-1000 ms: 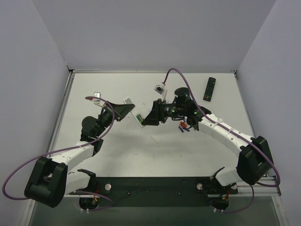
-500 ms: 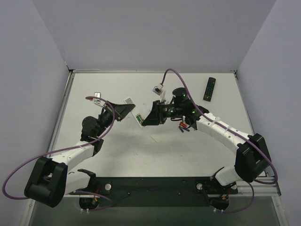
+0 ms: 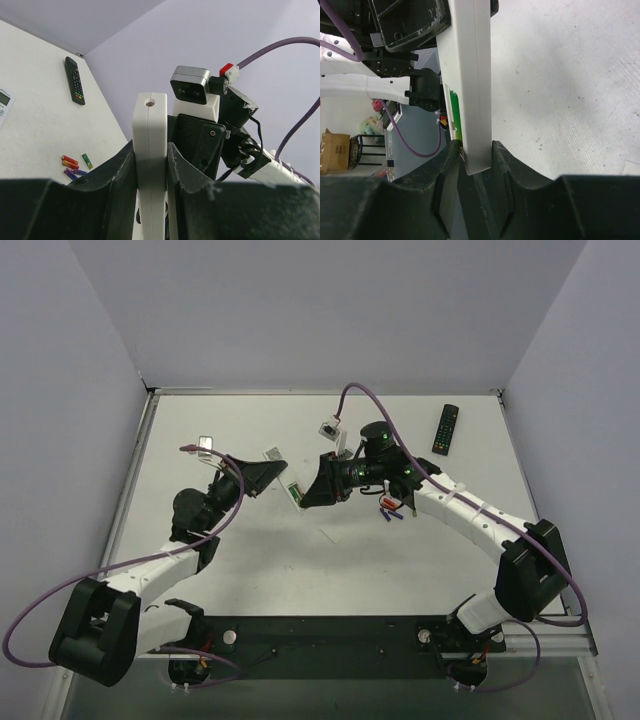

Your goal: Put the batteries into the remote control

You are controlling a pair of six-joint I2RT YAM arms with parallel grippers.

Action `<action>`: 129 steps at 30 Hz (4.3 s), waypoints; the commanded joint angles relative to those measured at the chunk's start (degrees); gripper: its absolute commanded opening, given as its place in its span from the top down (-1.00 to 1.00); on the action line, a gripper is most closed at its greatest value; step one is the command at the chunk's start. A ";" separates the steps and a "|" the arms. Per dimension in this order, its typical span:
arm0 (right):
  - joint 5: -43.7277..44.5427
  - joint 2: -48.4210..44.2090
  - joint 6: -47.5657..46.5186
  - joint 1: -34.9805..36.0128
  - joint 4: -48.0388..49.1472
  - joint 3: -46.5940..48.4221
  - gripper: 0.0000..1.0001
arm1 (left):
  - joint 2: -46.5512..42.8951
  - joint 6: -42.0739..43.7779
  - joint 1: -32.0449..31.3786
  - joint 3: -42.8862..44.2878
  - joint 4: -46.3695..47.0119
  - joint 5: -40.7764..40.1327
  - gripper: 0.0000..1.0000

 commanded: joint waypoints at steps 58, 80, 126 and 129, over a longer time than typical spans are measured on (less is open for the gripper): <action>48.53 28.24 -6.60 -29.06 -42.63 13.91 0.65 | -19.72 35.42 -9.96 -5.05 -34.93 -18.33 1.00; 56.18 14.09 36.39 -31.08 -40.17 -4.55 0.39 | -22.71 36.75 -10.32 -5.93 -36.96 -21.06 1.00; 45.54 20.23 -75.59 -19.04 -45.88 6.00 -0.48 | -27.54 38.24 -11.02 -6.46 -39.33 -25.01 1.00; 45.71 21.55 -75.50 -19.39 -45.53 6.00 -0.45 | -27.46 38.33 -10.93 -6.46 -39.59 -25.01 1.00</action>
